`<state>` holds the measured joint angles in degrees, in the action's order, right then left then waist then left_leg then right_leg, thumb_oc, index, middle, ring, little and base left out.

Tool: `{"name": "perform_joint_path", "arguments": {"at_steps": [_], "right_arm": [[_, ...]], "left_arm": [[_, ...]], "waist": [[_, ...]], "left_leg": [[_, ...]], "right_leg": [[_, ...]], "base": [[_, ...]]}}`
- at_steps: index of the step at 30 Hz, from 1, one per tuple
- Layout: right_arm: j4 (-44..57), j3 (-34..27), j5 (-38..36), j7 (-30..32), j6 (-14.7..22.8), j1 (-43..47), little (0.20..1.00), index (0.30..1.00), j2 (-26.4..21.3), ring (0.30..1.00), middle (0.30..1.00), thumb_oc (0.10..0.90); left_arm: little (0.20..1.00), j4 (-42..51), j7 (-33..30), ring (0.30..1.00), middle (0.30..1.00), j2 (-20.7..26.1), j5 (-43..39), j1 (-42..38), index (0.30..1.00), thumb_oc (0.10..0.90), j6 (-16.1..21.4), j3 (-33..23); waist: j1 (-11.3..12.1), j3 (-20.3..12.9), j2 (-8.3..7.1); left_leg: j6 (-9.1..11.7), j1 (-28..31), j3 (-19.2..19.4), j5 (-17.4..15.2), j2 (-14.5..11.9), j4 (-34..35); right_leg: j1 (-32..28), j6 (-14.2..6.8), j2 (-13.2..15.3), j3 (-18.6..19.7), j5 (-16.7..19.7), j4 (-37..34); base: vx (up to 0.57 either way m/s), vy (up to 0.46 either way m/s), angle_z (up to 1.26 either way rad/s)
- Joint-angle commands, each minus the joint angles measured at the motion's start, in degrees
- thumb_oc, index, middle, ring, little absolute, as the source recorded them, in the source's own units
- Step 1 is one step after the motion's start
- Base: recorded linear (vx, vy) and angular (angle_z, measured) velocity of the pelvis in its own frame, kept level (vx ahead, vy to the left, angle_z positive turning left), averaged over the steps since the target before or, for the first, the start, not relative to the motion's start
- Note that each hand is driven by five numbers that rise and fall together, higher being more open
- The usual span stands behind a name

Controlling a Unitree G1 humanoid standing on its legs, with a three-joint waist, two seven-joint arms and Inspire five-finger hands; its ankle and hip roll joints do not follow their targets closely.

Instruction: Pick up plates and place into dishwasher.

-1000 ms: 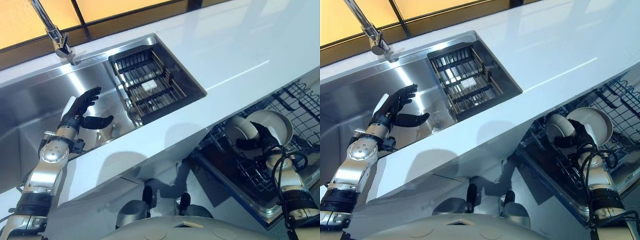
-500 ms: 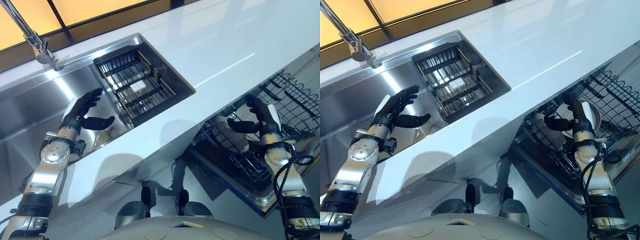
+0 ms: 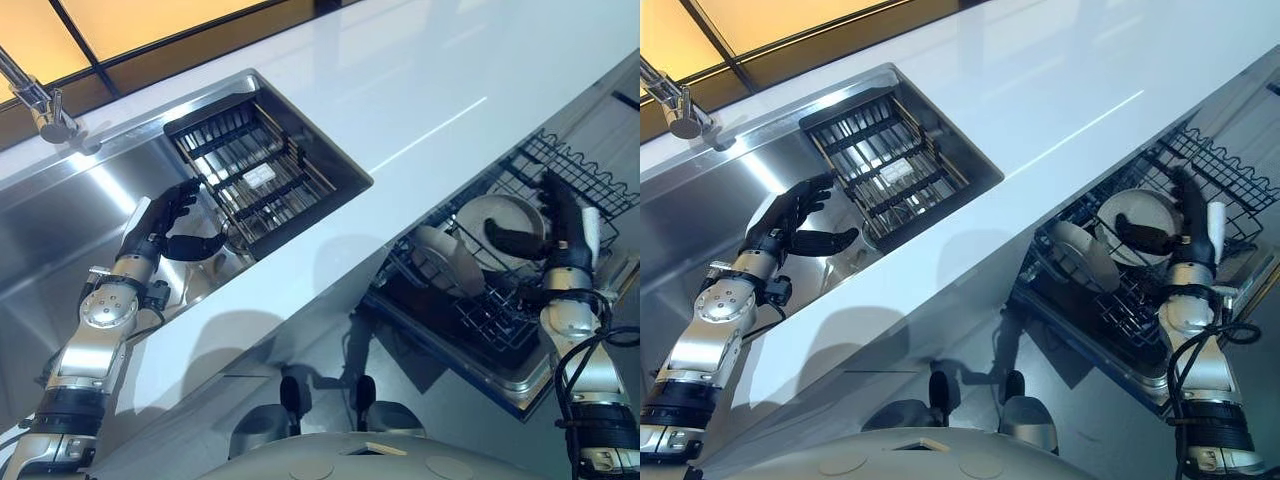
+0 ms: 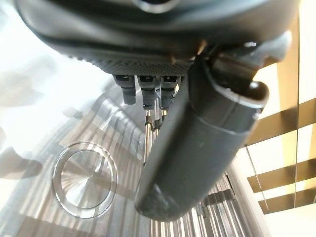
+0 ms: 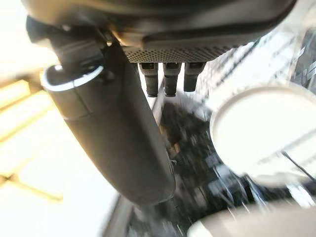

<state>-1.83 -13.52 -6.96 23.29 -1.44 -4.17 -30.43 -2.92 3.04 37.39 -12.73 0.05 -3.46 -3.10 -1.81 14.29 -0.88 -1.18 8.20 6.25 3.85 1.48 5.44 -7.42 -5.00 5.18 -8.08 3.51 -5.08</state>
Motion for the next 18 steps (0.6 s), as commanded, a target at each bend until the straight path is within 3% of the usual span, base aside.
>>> {"name": "perform_joint_path", "arguments": {"at_steps": [1, 2, 5, 12, 18], "right_arm": [[1.06, -7.68, -0.78, 14.26, 8.55, 1.81, 0.900, 0.900, -3.38, 0.900, 0.900, 0.800], [0.02, -9.38, -1.33, 17.46, 10.59, 1.20, 0.900, 0.900, -2.74, 0.900, 0.900, 0.800], [-3.64, -11.45, -5.79, 21.03, 11.94, 0.00, 0.900, 0.900, -0.35, 0.900, 0.900, 0.800], [-12.51, -9.06, -13.00, 13.61, 11.32, -0.30, 0.900, 0.900, 2.44, 0.900, 0.900, 0.800], [-18.72, -4.51, -19.56, 7.91, 11.35, 1.68, 0.900, 0.900, 3.46, 0.900, 0.900, 0.800]], "left_arm": [[0.900, 1.20, -1.95, 0.900, 0.900, 2.18, -2.22, -2.91, 0.900, 0.800, 5.98, -4.21], [0.900, 1.10, -2.59, 0.900, 0.900, 2.10, -2.38, -2.65, 0.900, 0.800, 6.01, -4.32], [0.900, 0.93, -3.66, 0.900, 0.900, 1.69, -2.58, -2.56, 0.900, 0.800, 5.91, -4.15], [0.900, 2.12, -4.11, 0.900, 0.900, 1.92, -2.15, -3.02, 0.900, 0.800, 3.58, -4.09], [0.900, 1.34, -3.16, 0.900, 0.900, 2.77, -1.63, -4.00, 0.900, 0.800, 3.96, -3.90]], "waist": [[-2.50, -4.72, 0.79], [-2.90, -4.70, 1.04], [-3.55, -4.40, 1.86], [-3.34, -4.10, 2.53], [-2.22, -4.20, 2.99]], "left_leg": [[-0.64, 1.25, 2.71, -7.87, 2.59, -0.93], [-0.68, 1.25, 2.86, -7.89, 2.64, -0.87], [-0.88, 1.24, 3.00, -8.06, 2.87, -0.92], [-1.04, 0.96, 2.46, -7.75, 3.18, -0.94], [-0.65, 0.52, 1.35, -7.36, 3.37, -0.77]], "right_leg": [[2.64, -2.67, -3.62, -1.20, -5.95, 6.89], [2.82, -2.76, -3.69, -0.92, -5.91, 6.99], [3.35, -2.79, -3.78, -0.10, -6.10, 7.59], [3.32, -2.34, -3.65, -0.01, -6.08, 7.52], [3.01, -1.94, -3.50, -0.96, -5.98, 6.91]], "base": [[-0.01, 0.035, -0.10], [0.00, 0.037, -0.12], [-0.02, 0.058, -0.15], [0.00, 0.006, -0.08], [-0.01, -0.021, 0.01]]}}
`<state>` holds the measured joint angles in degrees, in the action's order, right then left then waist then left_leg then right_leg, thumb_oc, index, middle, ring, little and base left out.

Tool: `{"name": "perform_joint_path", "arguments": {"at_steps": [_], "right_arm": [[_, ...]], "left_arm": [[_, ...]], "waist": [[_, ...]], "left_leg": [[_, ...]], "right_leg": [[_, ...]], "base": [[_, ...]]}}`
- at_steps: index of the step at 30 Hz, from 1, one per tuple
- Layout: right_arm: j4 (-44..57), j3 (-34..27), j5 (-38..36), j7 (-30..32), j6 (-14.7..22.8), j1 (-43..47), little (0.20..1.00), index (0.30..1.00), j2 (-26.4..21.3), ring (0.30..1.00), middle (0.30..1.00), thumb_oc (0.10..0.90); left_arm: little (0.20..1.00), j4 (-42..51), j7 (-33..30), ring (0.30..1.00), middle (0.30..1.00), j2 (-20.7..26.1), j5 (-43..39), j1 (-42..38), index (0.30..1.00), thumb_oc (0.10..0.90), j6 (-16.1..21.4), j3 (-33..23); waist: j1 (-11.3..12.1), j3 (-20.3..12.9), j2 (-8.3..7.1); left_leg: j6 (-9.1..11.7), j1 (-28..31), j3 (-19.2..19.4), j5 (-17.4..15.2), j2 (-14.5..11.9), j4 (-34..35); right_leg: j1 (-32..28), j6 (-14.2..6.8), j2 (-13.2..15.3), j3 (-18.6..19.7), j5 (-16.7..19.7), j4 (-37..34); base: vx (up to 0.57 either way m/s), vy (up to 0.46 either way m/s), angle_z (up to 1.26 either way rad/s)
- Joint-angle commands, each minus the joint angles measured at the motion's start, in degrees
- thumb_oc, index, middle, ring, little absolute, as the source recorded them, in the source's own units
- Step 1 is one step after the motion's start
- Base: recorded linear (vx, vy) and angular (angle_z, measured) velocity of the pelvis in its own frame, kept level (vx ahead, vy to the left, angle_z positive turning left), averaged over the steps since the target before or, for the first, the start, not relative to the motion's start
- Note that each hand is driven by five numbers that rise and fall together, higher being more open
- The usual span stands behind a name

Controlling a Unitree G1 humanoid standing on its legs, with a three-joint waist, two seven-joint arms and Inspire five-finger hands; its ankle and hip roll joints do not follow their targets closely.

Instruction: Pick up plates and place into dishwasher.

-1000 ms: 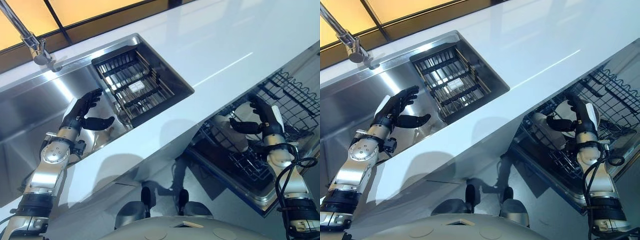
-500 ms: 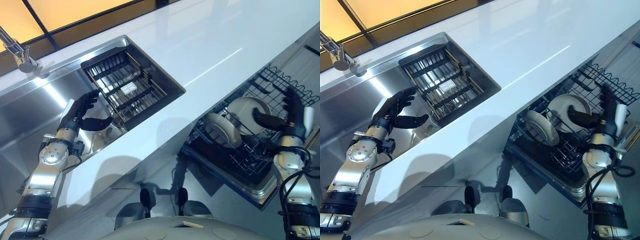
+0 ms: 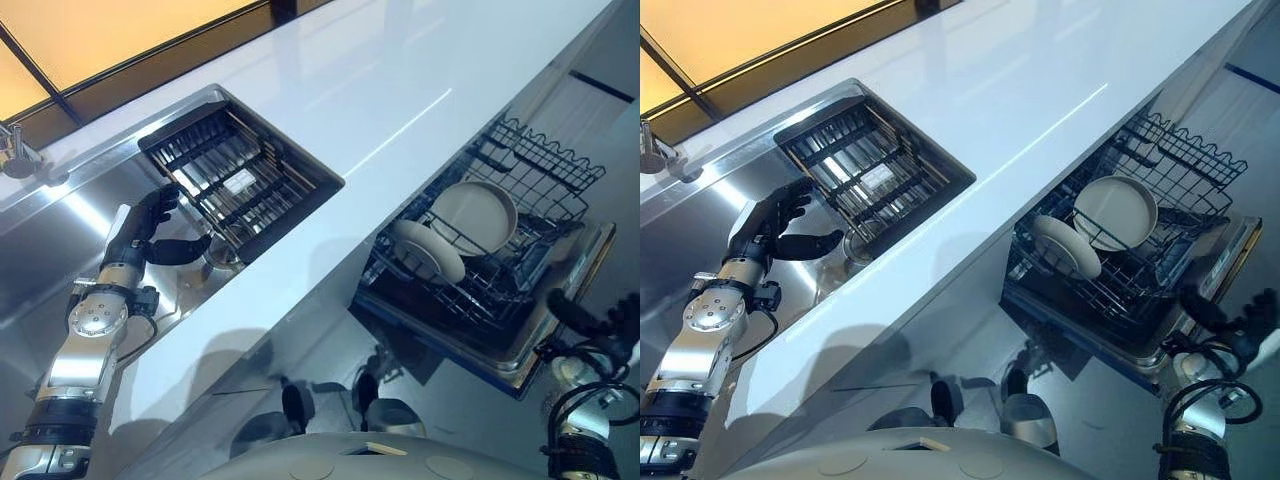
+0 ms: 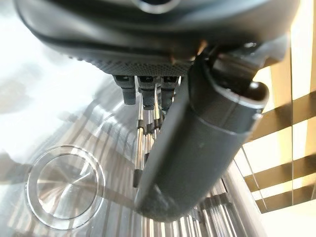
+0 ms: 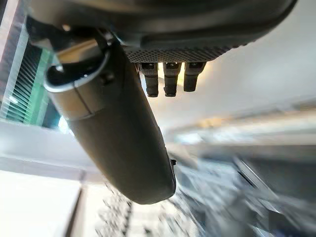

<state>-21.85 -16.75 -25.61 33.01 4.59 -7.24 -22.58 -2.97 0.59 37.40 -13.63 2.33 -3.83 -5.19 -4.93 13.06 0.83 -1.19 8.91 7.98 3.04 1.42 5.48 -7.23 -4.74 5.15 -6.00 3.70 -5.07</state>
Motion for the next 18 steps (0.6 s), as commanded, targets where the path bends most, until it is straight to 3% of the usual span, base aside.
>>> {"name": "perform_joint_path", "arguments": {"at_steps": [1, 11, 14, 18], "right_arm": [[0.56, -0.81, -1.12, -2.36, 5.24, 5.03, 0.900, 0.900, -4.44, 0.900, 0.900, 0.800], [-3.11, 2.51, -1.05, -0.30, 5.40, 6.61, 0.900, 0.900, -4.18, 0.900, 0.900, 0.800], [-3.78, 3.17, -2.86, -1.79, 3.72, 6.52, 0.900, 0.900, -3.30, 0.900, 0.900, 0.800], [-8.09, 3.62, -18.27, -5.23, 2.20, 6.75, 0.900, 0.900, -1.40, 0.900, 0.900, 0.800]], "left_arm": [[0.900, 1.41, -0.65, 0.900, 0.900, 2.96, -0.66, -6.40, 0.900, 0.800, 4.36, -1.78], [0.900, 3.41, -2.69, 0.900, 0.900, 3.90, -0.75, -6.72, 0.900, 0.800, 5.75, -1.84], [0.900, 3.87, -2.66, 0.900, 0.900, 3.79, -0.62, -6.48, 0.900, 0.800, 5.93, -2.25], [0.900, 3.79, -2.01, 0.900, 0.900, 4.18, -0.67, -6.55, 0.900, 0.800, 6.11, -2.63]], "waist": [[1.06, -3.01, 1.39], [2.38, -2.87, 2.16], [2.65, -2.78, 2.24], [3.16, -2.76, 2.15]], "left_leg": [[-0.58, -0.27, -0.55, -6.50, 3.47, -0.77], [-0.19, -0.80, -2.08, -6.05, 3.69, -0.59], [-0.14, -1.01, -2.37, -5.96, 3.72, -0.60], [0.00, -1.24, -2.71, -5.74, 3.65, -0.55]], "right_leg": [[2.78, -2.18, -3.44, -3.19, -6.18, 6.80], [2.59, -1.86, -3.27, -4.11, -6.29, 6.41], [2.63, -1.77, -3.21, -4.29, -6.40, 6.49], [2.61, -1.59, -3.13, -4.74, -6.57, 6.61]], "base": [[-0.01, -0.026, 0.11], [0.00, -0.016, 0.08], [-0.01, -0.012, 0.15], [-0.01, -0.016, 0.06]]}}
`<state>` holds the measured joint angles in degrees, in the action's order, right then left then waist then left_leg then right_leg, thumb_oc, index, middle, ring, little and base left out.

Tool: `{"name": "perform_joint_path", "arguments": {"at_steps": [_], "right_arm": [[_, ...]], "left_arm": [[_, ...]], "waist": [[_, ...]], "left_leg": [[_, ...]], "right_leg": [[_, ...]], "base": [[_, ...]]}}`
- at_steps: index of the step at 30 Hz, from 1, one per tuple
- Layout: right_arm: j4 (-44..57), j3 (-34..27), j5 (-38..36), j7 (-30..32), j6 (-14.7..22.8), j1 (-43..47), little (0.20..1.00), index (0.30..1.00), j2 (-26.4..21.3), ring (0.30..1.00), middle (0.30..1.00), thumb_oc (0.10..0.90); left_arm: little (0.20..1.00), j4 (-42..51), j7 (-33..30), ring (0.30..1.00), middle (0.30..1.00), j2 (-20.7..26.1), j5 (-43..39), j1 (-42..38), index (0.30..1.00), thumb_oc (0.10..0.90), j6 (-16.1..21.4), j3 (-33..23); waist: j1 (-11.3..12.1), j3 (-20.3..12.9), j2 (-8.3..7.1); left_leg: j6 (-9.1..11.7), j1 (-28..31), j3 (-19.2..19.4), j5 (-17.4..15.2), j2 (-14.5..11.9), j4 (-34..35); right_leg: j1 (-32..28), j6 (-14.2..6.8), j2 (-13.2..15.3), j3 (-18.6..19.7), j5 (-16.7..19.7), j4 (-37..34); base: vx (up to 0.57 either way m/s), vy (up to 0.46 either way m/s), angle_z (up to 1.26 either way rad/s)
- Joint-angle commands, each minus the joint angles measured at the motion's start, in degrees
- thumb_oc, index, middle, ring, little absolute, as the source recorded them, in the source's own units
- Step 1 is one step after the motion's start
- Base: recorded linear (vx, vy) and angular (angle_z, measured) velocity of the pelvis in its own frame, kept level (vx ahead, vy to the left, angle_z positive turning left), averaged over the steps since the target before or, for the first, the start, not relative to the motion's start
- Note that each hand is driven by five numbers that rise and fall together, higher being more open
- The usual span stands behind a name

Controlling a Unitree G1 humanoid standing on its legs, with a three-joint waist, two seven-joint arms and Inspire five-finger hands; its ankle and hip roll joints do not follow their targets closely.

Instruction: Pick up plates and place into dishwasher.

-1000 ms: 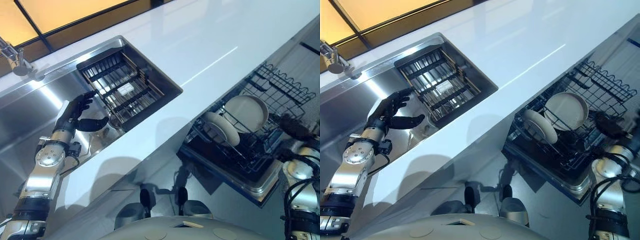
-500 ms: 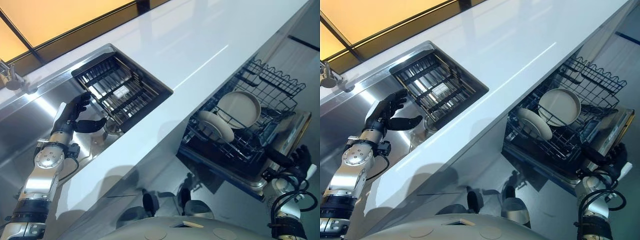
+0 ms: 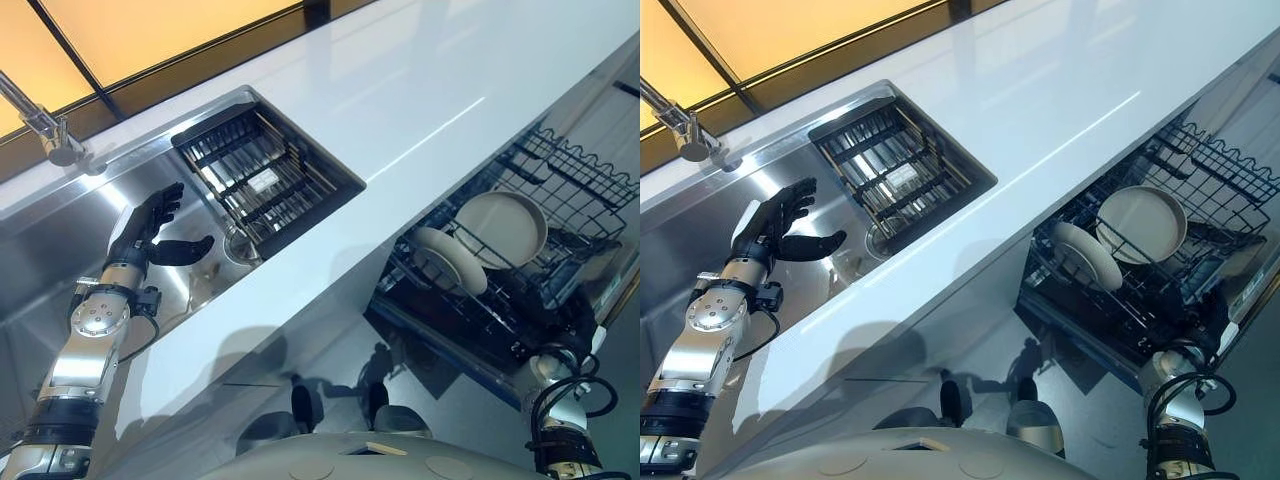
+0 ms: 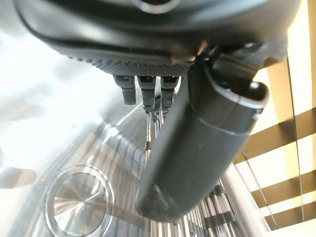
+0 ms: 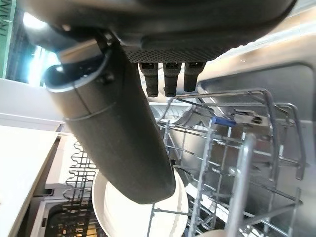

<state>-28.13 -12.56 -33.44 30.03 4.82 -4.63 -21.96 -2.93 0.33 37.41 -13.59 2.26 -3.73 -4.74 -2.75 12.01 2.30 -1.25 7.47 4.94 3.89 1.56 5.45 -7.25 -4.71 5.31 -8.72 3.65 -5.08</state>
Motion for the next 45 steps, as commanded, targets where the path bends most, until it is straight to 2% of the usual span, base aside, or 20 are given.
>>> {"name": "perform_joint_path", "arguments": {"at_steps": [1, 4, 7, 11, 19, 22, 25, 29, 33, 36, 39, 45], "right_arm": [[-3.14, -1.01, -14.57, -3.17, 2.05, 4.27, 0.900, 0.900, -1.34, 0.900, 0.900, 0.800], [-6.45, -2.01, -29.56, -4.56, 2.38, 4.78, 0.900, 0.900, 0.94, 0.900, 0.900, 0.800], [-6.36, -1.23, -35.63, -4.36, 2.78, 5.99, 0.900, 0.900, 2.33, 0.900, 0.900, 0.800], [-3.19, 1.21, -36.88, -7.82, 2.31, 7.56, 0.900, 0.900, 3.28, 0.900, 0.900, 0.800], [9.73, 9.01, -35.49, -28.97, -3.76, 10.09, 0.900, 0.900, 3.90, 0.900, 0.900, 0.800], [14.29, 12.53, -34.90, -34.67, -5.01, 11.98, 0.900, 0.900, 2.53, 0.900, 0.900, 0.800], [19.03, 16.58, -33.72, -37.33, -6.89, 15.40, 0.900, 0.900, 1.71, 0.900, 0.900, 0.800], [21.73, 21.07, -32.41, -38.56, -8.86, 20.14, 0.900, 0.900, 2.42, 0.900, 0.900, 0.800], [22.95, 24.54, -35.99, -39.87, -10.30, 25.02, 0.900, 0.900, 4.02, 0.900, 0.900, 0.800], [24.02, 26.21, -38.92, -38.45, -8.05, 28.04, 0.900, 0.900, 6.02, 0.900, 0.900, 0.800], [24.54, 26.10, -38.29, -35.20, -5.54, 29.21, 0.900, 0.900, 6.77, 0.900, 0.900, 0.800], [26.18, 21.36, -32.39, -26.93, -0.35, 24.52, 0.900, 0.900, 6.04, 0.900, 0.900, 0.800]], "left_arm": [[0.900, 3.85, -1.61, 0.900, 0.900, 4.30, -0.75, -6.49, 0.900, 0.800, 5.95, -3.01], [0.900, 4.28, -1.21, 0.900, 0.900, 4.49, -0.67, -7.01, 0.900, 0.800, 5.41, -2.57], [0.900, 5.06, -1.29, 0.900, 0.900, 4.85, -0.90, -7.38, 0.900, 0.800, 4.79, -1.50], [0.900, 5.79, -2.01, 0.900, 0.900, 4.71, -0.80, -7.89, 0.900, 0.800, 4.09, -0.19], [0.900, 6.12, -2.41, 0.900, 0.900, 2.84, 0.37, -8.02, 0.900, 0.800, 4.39, 1.18], [0.900, 5.11, -2.90, 0.900, 0.900, 2.49, 0.34, -9.10, 0.900, 0.800, 4.75, 2.52], [0.900, 4.30, -3.14, 0.900, 0.900, 1.85, 0.55, -10.64, 0.900, 0.800, 4.29, 4.16], [0.900, 2.85, -3.28, 0.900, 0.900, 1.21, 0.65, -12.84, 0.900, 0.800, 3.95, 6.40], [0.900, 1.30, -3.31, 0.900, 0.900, 0.39, 0.95, -15.00, 0.900, 0.800, 3.76, 8.62], [0.900, 0.29, -3.17, 0.900, 0.900, -0.04, 1.16, -15.91, 0.900, 0.800, 3.82, 9.91], [0.900, -0.07, -2.93, 0.900, 0.900, 0.02, 0.81, -16.02, 0.900, 0.800, 3.95, 10.10], [0.900, 0.51, -2.22, 0.900, 0.900, 0.03, 0.16, -12.68, 0.900, 0.800, 5.24, 8.11]], "waist": [[1.13, -1.74, 0.66], [1.76, -1.68, 0.63], [2.50, -1.69, 0.85], [3.16, -1.54, 1.03], [3.89, -1.32, 0.86], [4.17, -1.33, 0.51], [4.57, -1.49, 0.01], [5.30, -1.84, -0.52], [6.39, -2.45, -1.01], [7.27, -3.14, -1.24], [7.68, -3.53, -1.27], [7.09, -4.22, -1.04]], "left_leg": [[0.10, 0.21, 0.21, -6.56, 3.49, -0.50], [0.20, 0.18, -0.39, -6.40, 3.51, -0.47], [0.23, 0.27, -1.13, -6.23, 3.55, -0.45], [0.18, 0.31, -1.81, -6.04, 3.60, -0.45], [-0.01, 0.12, -2.39, -5.92, 3.71, -0.45], [0.05, 0.12, -2.45, -5.97, 3.83, -0.45], [0.10, 0.35, -2.64, -6.01, 3.94, -0.45], [0.01, 0.57, -3.03, -5.88, 4.06, -0.45], [-0.06, 0.80, -3.68, -5.87, 4.19, -0.52], [-0.11, 0.88, -4.11, -5.98, 4.30, -0.67], [-0.21, 0.55, -4.26, -5.52, 4.33, -0.82], [-0.63, 0.67, -3.63, -5.73, 4.30, -0.84]], "right_leg": [[2.54, -1.62, -3.29, -2.17, -6.51, 6.60], [2.17, -1.49, -3.29, -2.75, -6.44, 6.45], [1.76, -1.34, -3.26, -3.35, -6.32, 6.29], [1.41, -1.13, -3.19, -3.75, -6.18, 6.11], [1.06, -0.79, -2.96, -4.52, -6.21, 5.45], [0.84, -0.84, -2.94, -4.66, -6.19, 4.99], [0.23, -0.80, -2.97, -4.89, -6.18, 4.40], [-0.44, -0.54, -2.96, -5.19, -6.12, 3.96], [-1.16, -0.20, -2.90, -5.61, -6.18, 3.53], [-1.70, 0.00, -2.82, -5.83, -6.22, 3.08], [-1.50, 0.14, -2.69, -5.94, -5.74, 3.06], [-1.14, -0.03, -2.47, -5.44, -5.83, 3.62]], "base": [[0.01, -0.031, 0.05], [0.01, -0.035, 0.08], [0.01, -0.024, 0.10], [0.00, -0.011, 0.07], [0.00, 0.000, 0.00], [0.00, 0.000, 0.00], [0.00, 0.000, 0.00], [0.02, 0.011, 0.04], [0.04, 0.010, 0.08], [0.05, 0.015, 0.10], [0.02, 0.022, 0.13], [0.00, 0.023, 0.04]]}}
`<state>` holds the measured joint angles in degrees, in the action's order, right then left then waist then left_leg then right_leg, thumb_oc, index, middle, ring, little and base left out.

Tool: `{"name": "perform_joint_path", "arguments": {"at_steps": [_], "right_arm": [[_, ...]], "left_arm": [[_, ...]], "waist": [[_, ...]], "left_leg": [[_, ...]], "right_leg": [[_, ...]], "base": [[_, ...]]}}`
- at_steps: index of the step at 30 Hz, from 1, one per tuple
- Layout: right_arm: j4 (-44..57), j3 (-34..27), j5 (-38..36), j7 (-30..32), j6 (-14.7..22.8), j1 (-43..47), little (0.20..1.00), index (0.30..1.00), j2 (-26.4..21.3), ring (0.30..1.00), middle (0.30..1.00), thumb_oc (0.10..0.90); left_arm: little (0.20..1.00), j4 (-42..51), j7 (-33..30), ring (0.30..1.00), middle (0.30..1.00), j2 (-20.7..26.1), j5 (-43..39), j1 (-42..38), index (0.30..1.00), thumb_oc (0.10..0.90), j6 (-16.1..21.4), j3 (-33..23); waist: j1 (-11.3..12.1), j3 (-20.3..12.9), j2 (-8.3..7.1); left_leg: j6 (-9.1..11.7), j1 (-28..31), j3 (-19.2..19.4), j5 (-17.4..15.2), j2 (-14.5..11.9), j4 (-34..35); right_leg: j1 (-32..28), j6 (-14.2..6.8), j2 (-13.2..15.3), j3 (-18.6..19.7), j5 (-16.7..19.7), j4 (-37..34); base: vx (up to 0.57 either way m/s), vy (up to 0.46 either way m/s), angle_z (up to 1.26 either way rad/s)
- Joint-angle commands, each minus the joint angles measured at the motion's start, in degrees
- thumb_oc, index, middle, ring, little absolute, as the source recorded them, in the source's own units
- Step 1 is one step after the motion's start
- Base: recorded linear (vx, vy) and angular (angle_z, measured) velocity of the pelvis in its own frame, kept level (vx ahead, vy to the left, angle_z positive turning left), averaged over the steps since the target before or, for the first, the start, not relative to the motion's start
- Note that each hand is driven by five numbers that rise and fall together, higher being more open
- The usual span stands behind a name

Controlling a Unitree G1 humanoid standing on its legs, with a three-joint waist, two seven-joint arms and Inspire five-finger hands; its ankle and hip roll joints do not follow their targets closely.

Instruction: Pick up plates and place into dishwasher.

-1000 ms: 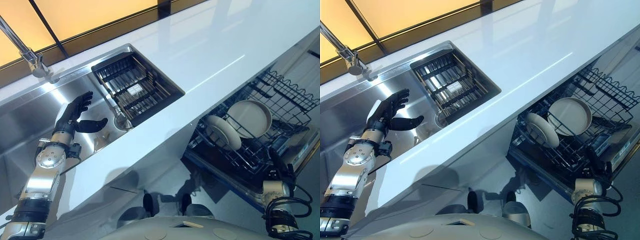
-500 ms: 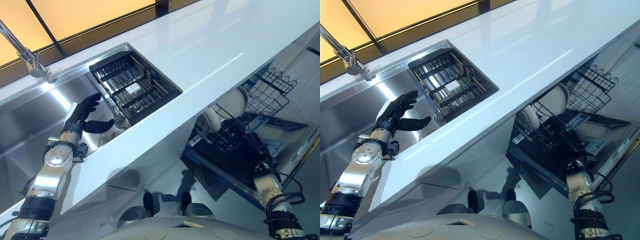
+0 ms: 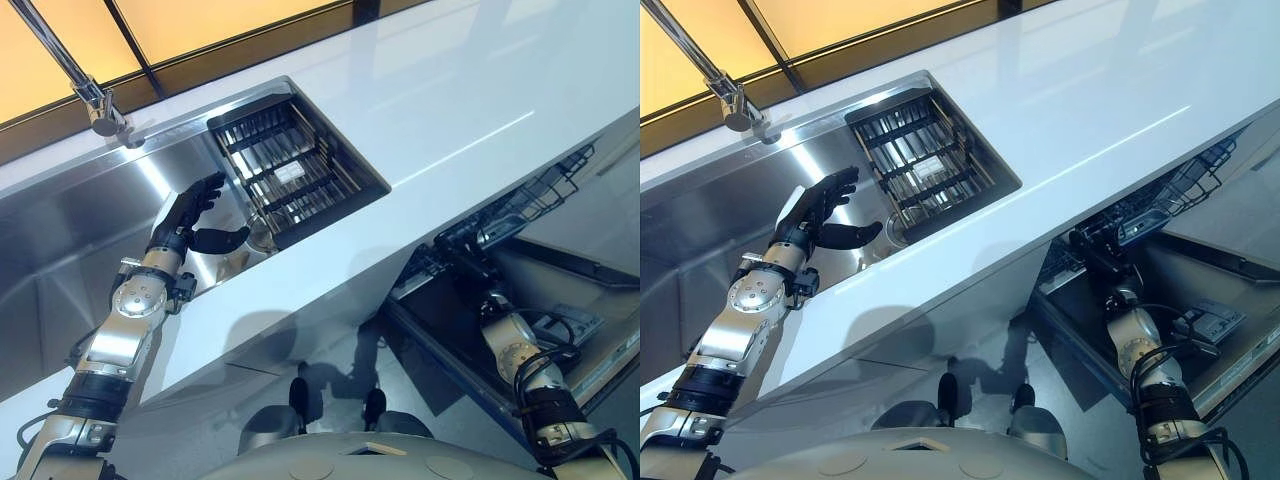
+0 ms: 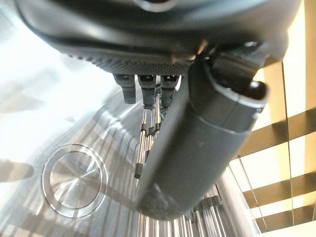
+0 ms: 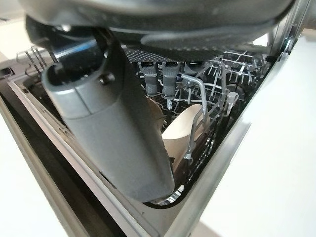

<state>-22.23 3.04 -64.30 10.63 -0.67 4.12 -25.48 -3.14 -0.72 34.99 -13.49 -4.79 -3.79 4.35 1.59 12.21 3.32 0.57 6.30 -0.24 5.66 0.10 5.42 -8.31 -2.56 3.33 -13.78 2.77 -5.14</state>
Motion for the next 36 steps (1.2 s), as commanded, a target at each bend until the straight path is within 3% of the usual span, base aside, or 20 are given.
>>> {"name": "perform_joint_path", "arguments": {"at_steps": [1, 4, 7, 10, 12, 17, 27, 32, 36], "right_arm": [[20.61, 4.70, 0.37, -5.83, 6.39, 14.23, 0.900, 0.900, 9.31, 0.900, 0.900, 0.800], [22.62, -0.74, 12.34, 0.66, 10.58, 7.28, 0.900, 0.900, 7.71, 0.900, 0.900, 0.800], [24.12, -4.15, 22.37, 5.04, 12.42, 3.62, 0.900, 0.900, 6.70, 0.900, 0.900, 0.800], [25.70, -11.97, 36.41, 11.01, 16.60, -2.43, 0.900, 0.900, 3.03, 0.900, 0.900, 0.800], [26.47, -16.34, 40.21, 13.86, 18.31, -5.16, 0.900, 0.900, 1.23, 0.900, 0.900, 0.800], [26.97, -22.46, 41.54, 20.39, 20.27, -8.19, 0.900, 0.900, -1.30, 0.900, 0.900, 0.800], [23.26, -22.42, 37.24, 16.48, 17.58, -8.83, 0.900, 0.900, -1.17, 0.900, 0.900, 0.800], [19.28, -22.30, 38.76, 22.14, 15.83, -8.03, 0.900, 0.900, -1.24, 0.900, 0.900, 0.800], [9.20, -23.76, 35.43, 27.32, 13.60, -7.58, 0.900, 0.900, -2.50, 0.900, 0.900, 0.800]], "left_arm": [[0.900, 1.07, -1.18, 0.900, 0.900, 2.29, 0.05, -4.79, 0.900, 0.800, 5.46, -1.44], [0.900, 2.97, -1.22, 0.900, 0.900, 1.40, 0.67, -0.94, 0.900, 0.800, 5.97, -4.05], [0.900, 4.09, -1.53, 0.900, 0.900, 0.97, 0.87, 1.12, 0.900, 0.800, 6.05, -5.55], [0.900, 5.88, -0.92, 0.900, 0.900, 1.28, 0.28, 4.92, 0.900, 0.800, 6.13, -10.41], [0.900, 6.52, -0.85, 0.900, 0.900, 1.54, -0.08, 6.16, 0.900, 0.800, 5.84, -12.53], [0.900, 5.97, -1.25, 0.900, 0.900, 2.60, -1.32, 6.52, 0.900, 0.800, 5.63, -14.86], [0.900, 5.40, -1.85, 0.900, 0.900, 3.74, -2.22, 4.91, 0.900, 0.800, 5.32, -14.47], [0.900, 3.27, -1.88, 0.900, 0.900, 3.97, -2.03, 3.99, 0.900, 0.800, 6.85, -14.03], [0.900, 2.11, -2.11, 0.900, 0.900, 5.36, -2.98, 3.17, 0.900, 0.800, 6.61, -13.66]], "waist": [[2.47, -4.39, -2.04], [0.91, -4.12, -1.95], [-0.27, -3.85, -1.84], [-2.85, -2.78, -1.86], [-3.99, -2.27, -1.94], [-5.79, -1.45, -1.96], [-6.69, -1.42, -1.73], [-6.50, -1.31, -1.77], [-6.31, -1.48, -1.60]], "left_leg": [[-2.52, 1.92, 1.80, -7.56, 5.74, -0.79], [-2.78, 2.26, 2.93, -7.83, 5.63, -0.58], [-2.83, 2.49, 3.78, -8.02, 5.52, -0.48], [-2.93, 2.94, 5.27, -8.33, 5.29, -0.47], [-3.02, 3.06, 5.96, -8.54, 5.28, -0.48], [-3.08, 2.92, 7.25, -8.91, 5.28, -0.63], [-2.98, 2.60, 8.11, -9.22, 5.02, -0.62], [-2.78, 2.15, 8.56, -8.77, 4.95, -0.74], [-2.56, 2.34, 8.51, -9.25, 4.83, -0.52]], "right_leg": [[0.02, -2.27, -0.47, -0.21, -4.93, 3.80], [0.43, -2.65, -0.46, 0.61, -4.81, 4.07], [0.78, -2.91, -0.55, 1.31, -4.73, 4.31], [1.48, -3.33, -0.78, 2.73, -4.62, 4.97], [1.82, -3.62, -0.87, 3.34, -4.54, 5.15], [2.96, -4.19, -1.00, 4.80, -4.42, 5.79], [3.91, -4.56, -1.17, 5.57, -4.99, 6.65], [4.45, -4.56, -1.12, 5.38, -4.57, 6.99], [4.31, -4.95, -1.03, 5.10, -4.97, 6.96]], "base": [[0.01, 0.034, 0.02], [0.00, 0.041, 0.00], [0.00, 0.032, -0.05], [-0.02, 0.026, -0.11], [-0.03, 0.014, -0.11], [-0.05, 0.002, -0.23], [-0.03, -0.004, -0.17], [-0.01, -0.003, 0.00], [0.00, -0.006, 0.02]]}}
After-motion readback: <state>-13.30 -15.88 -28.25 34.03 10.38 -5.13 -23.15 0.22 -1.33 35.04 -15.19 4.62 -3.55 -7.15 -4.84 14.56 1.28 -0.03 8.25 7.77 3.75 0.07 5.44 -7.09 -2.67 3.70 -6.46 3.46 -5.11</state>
